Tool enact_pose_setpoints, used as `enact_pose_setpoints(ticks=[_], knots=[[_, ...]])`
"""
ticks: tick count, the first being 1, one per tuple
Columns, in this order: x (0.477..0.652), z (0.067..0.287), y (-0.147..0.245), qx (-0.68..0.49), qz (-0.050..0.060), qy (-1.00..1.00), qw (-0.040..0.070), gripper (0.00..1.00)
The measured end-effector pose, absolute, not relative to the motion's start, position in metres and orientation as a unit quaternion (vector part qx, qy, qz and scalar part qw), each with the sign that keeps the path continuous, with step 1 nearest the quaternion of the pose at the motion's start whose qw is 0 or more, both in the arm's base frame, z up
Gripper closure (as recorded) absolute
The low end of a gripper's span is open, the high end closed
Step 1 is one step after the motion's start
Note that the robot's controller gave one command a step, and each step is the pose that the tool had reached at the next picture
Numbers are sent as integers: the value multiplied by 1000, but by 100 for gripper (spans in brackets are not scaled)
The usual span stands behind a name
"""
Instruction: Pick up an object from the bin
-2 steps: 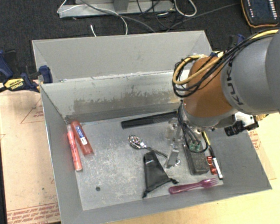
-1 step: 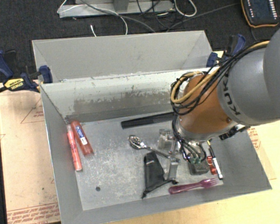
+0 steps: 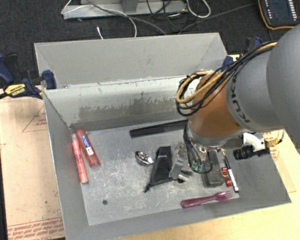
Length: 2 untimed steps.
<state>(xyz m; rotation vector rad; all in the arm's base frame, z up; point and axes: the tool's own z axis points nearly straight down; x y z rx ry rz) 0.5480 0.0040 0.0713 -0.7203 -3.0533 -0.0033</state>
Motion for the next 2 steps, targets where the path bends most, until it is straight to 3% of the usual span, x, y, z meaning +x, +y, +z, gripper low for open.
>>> enact_pose_setpoints(ticks=[1,2], knots=[[548,71,4,-230,-1,-973,2,100],[546,111,4,-229,0,-973,6,100]])
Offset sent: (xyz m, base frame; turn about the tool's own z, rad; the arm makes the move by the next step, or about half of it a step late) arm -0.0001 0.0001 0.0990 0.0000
